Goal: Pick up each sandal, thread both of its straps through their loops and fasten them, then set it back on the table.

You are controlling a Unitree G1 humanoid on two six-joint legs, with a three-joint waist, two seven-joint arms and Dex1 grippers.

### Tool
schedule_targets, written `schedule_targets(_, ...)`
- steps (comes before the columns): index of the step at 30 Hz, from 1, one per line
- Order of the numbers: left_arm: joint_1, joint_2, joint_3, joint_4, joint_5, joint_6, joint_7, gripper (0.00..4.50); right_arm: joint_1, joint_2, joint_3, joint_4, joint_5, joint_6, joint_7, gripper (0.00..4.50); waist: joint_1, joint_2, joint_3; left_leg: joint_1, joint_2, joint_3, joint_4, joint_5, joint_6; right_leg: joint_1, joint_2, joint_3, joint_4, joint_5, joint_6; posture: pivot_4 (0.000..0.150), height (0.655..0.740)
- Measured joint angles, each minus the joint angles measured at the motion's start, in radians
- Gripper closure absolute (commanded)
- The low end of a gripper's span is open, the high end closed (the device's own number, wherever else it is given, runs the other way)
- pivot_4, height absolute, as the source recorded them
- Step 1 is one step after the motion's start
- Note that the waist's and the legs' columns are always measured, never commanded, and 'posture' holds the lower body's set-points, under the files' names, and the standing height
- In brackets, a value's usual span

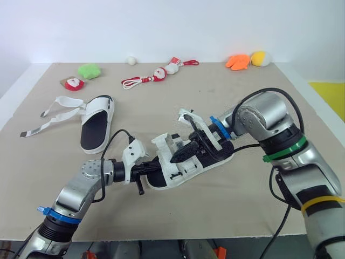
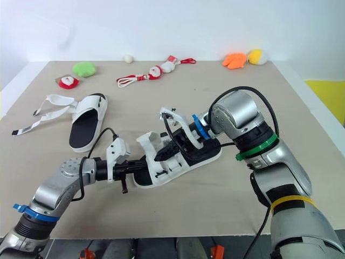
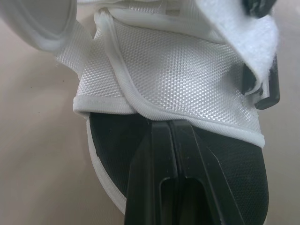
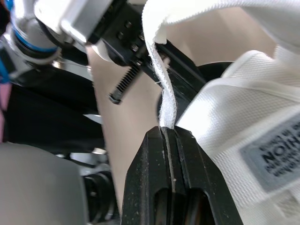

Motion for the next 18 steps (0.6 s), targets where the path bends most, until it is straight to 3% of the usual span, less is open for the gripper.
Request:
schedule_targets(8,0.0,0.0,0.0,0.0,0.0,0.0,0.001,4.5,-0.017,0.02,-0.022,0.093,0.061,0.075,-0.017,4.45,0.0,0.0,0.0,0.0,0.0,0.0,0.0,0.0,0.0,0.0,0.0,0.0,0.0,0.0,0.0,0.15,0.74)
schedule_targets(18,0.002,-0.002,0.0,0.0,0.0,-0.002,0.002,4.5,-0.019,0.015,0.0,0.099,0.022,0.037,-0.034,4.45,0.0,0.0,0.0,0.0,0.0,0.0,0.0,0.0,0.0,0.0,0.0,0.0,0.0,0.0,0.0,0.15,0.74)
